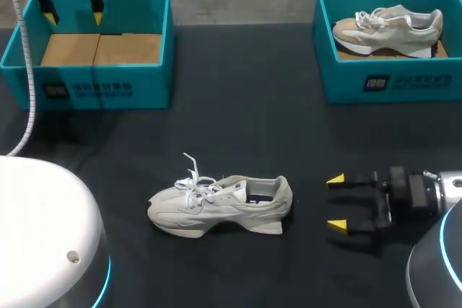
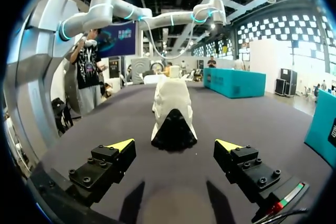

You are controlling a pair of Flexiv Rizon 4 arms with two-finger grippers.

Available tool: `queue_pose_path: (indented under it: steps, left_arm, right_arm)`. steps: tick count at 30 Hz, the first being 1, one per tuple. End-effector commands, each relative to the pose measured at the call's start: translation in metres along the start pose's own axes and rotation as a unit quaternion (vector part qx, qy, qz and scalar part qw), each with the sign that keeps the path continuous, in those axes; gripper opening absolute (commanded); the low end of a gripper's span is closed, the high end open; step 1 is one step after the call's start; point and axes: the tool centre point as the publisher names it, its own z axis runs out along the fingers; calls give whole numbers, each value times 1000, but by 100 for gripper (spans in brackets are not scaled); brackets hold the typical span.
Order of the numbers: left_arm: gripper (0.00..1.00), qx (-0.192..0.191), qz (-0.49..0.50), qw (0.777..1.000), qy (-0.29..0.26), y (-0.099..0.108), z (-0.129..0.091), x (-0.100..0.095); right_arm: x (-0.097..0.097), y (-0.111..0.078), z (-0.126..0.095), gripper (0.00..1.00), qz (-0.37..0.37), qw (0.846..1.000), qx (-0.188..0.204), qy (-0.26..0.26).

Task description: Take the shoe out of the shoebox, open the shoe tongue, remove and reinsert the insole, then place the shoe into the shoebox

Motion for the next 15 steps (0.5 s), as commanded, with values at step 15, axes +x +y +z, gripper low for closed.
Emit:
queue_pose_path:
  steps: [15]
  left_arm:
    - [100,0,0,1000,0,0,0,0]
  right_arm:
    - [-11,-6,45,100,12,999,-27,14]
